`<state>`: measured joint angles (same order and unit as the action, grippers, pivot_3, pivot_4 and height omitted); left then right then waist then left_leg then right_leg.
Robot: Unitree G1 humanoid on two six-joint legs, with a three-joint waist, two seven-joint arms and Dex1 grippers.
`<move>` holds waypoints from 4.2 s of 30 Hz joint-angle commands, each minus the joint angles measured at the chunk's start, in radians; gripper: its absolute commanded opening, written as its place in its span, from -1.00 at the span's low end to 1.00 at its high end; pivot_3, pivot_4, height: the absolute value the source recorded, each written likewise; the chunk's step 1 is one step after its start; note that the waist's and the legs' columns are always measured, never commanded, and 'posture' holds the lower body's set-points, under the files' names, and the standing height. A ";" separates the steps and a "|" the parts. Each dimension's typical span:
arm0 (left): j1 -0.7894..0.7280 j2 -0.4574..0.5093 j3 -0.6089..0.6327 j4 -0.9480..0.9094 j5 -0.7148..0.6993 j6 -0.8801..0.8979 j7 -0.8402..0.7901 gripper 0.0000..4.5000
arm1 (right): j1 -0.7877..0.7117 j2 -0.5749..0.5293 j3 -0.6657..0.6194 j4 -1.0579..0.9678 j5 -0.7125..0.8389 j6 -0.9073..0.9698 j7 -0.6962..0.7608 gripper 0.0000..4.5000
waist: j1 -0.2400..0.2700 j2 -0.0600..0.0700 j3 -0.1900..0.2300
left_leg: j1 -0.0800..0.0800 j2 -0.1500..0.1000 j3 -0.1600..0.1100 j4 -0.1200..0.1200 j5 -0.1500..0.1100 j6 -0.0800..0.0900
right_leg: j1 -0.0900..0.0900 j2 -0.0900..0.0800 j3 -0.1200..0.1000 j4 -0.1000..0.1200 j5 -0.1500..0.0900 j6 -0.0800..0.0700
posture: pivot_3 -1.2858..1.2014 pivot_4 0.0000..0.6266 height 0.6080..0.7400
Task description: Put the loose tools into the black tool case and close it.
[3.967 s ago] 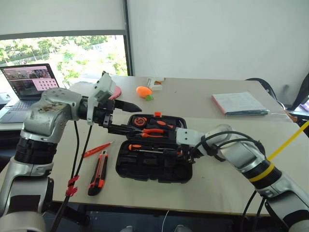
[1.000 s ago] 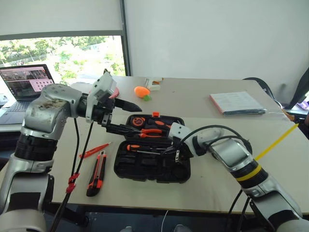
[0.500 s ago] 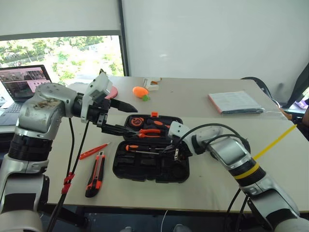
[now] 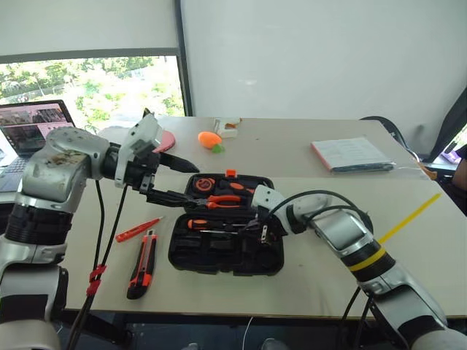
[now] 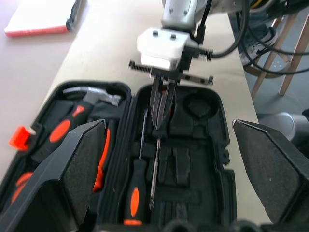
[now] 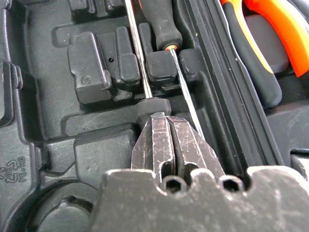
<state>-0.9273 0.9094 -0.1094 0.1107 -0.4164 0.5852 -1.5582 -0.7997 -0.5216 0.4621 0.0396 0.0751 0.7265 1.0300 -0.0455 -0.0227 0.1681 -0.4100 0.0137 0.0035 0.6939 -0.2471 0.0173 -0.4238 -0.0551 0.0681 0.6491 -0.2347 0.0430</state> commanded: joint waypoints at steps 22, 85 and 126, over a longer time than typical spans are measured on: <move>0.556 0.272 0.348 -0.077 0.054 -0.032 0.152 1.00 | 0.227 -0.207 -0.554 -0.577 0.447 0.100 0.045 -0.95 | 0.000 -0.001 0.001 | -0.006 0.001 -0.002 -0.002 -0.001 0.002 | -0.006 -0.003 0.000 -0.002 0.000 0.000 | 0.03 -0.52 1.00; -0.127 -0.128 -0.211 0.930 0.700 -0.440 0.218 -0.81 | 0.473 -0.392 -0.716 -0.807 0.798 0.083 -0.176 1.00 | 0.035 -0.008 0.000 | -0.002 -0.001 0.002 0.002 -0.001 0.002 | 0.002 -0.003 -0.002 -0.001 0.000 0.000 | 0.03 -0.52 1.00; 0.042 -0.234 -0.364 0.052 0.577 -0.163 0.037 -0.81 | 0.739 -0.400 -0.799 -0.880 0.775 0.037 -0.277 1.00 | 0.031 -0.011 0.002 | -0.004 0.000 -0.001 0.002 -0.001 0.002 | 0.001 -0.001 0.000 -0.001 0.000 0.001 | 0.03 -0.52 1.00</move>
<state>-0.8929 0.6805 -0.4621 0.1897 0.1602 0.4078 -1.5249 -0.0538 -0.9210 -0.3271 -0.8167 0.8467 0.7921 0.7604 -0.0140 -0.0341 0.1700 -0.4140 0.0133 0.0024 0.6963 -0.2481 0.0191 -0.4232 -0.0560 0.0682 0.6478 -0.2347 0.0439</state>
